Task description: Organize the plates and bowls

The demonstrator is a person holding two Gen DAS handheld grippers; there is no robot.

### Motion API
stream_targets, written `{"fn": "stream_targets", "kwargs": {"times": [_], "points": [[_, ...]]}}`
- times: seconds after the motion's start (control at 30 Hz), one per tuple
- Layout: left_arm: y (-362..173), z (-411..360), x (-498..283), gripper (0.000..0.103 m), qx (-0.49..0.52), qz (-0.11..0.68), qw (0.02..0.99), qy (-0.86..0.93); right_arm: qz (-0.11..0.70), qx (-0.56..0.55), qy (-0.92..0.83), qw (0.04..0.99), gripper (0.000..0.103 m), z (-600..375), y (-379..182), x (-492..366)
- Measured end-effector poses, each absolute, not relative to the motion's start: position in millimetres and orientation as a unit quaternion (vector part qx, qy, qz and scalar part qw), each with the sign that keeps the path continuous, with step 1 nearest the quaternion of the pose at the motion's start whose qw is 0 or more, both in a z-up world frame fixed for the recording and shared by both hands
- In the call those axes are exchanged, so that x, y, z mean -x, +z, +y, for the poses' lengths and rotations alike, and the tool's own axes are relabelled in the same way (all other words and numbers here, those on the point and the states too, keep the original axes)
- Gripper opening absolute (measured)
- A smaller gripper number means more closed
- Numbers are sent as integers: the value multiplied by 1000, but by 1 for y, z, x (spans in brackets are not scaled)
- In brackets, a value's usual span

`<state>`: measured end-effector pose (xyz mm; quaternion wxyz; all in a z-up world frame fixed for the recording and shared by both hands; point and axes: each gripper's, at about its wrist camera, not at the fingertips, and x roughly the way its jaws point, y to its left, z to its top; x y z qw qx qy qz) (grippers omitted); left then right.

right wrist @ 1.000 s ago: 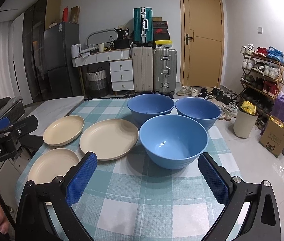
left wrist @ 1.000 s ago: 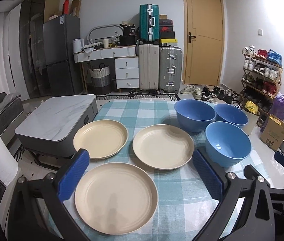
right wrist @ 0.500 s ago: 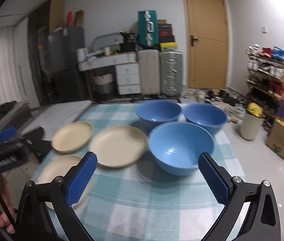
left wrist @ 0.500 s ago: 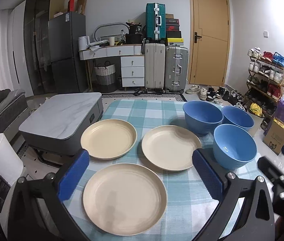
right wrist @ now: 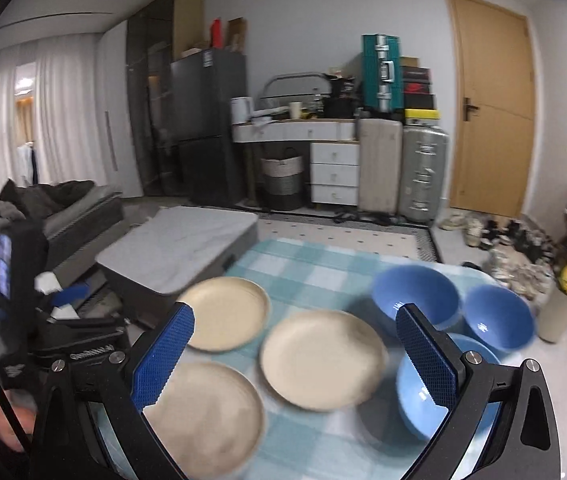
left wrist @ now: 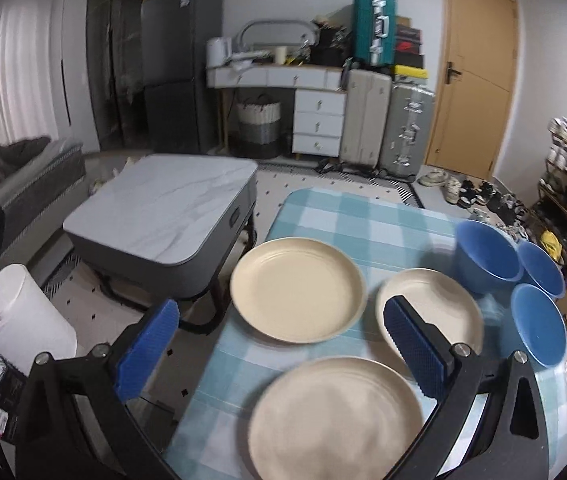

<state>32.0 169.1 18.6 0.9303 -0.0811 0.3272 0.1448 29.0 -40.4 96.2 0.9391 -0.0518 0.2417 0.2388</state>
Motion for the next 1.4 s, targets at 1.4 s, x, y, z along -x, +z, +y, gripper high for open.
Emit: {"fn": "stream_targets", "kwargs": {"times": [1.4], "points": [[-132, 296, -198, 66, 146, 518, 837, 100, 479, 233, 247, 810, 102, 149, -116, -299]]}}
